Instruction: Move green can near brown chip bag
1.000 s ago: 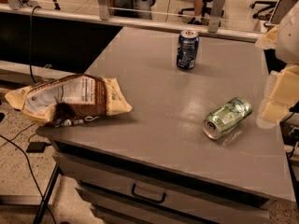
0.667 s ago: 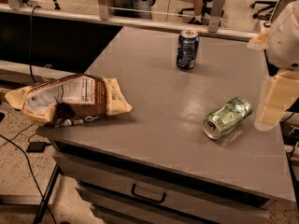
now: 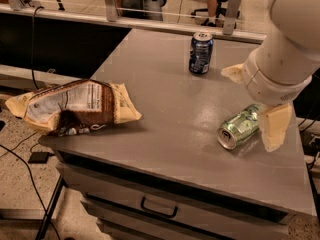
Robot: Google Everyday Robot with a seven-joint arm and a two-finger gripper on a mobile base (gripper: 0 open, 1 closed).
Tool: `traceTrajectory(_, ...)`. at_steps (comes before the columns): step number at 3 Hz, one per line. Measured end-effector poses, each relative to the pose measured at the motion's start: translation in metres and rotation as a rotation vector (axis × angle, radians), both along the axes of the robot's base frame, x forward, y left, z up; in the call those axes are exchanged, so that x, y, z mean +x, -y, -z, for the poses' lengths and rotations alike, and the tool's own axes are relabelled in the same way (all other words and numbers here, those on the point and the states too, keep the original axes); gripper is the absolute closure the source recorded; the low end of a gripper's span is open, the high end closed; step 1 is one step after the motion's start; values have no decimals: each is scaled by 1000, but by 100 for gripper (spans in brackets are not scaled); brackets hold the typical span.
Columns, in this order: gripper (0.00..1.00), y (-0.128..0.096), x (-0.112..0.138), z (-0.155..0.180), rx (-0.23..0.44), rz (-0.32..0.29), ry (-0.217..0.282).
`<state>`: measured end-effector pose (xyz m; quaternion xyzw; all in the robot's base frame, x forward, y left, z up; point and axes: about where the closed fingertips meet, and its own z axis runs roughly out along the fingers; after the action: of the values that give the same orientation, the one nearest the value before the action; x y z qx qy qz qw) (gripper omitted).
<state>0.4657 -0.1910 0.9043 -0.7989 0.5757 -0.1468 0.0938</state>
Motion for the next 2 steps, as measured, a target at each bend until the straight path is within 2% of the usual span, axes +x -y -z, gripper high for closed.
traceTrajectory(1,0,-3,12,26,-63,-155,-71)
traceTrajectory(2,26,-3,11,28,-70,-174,-78)
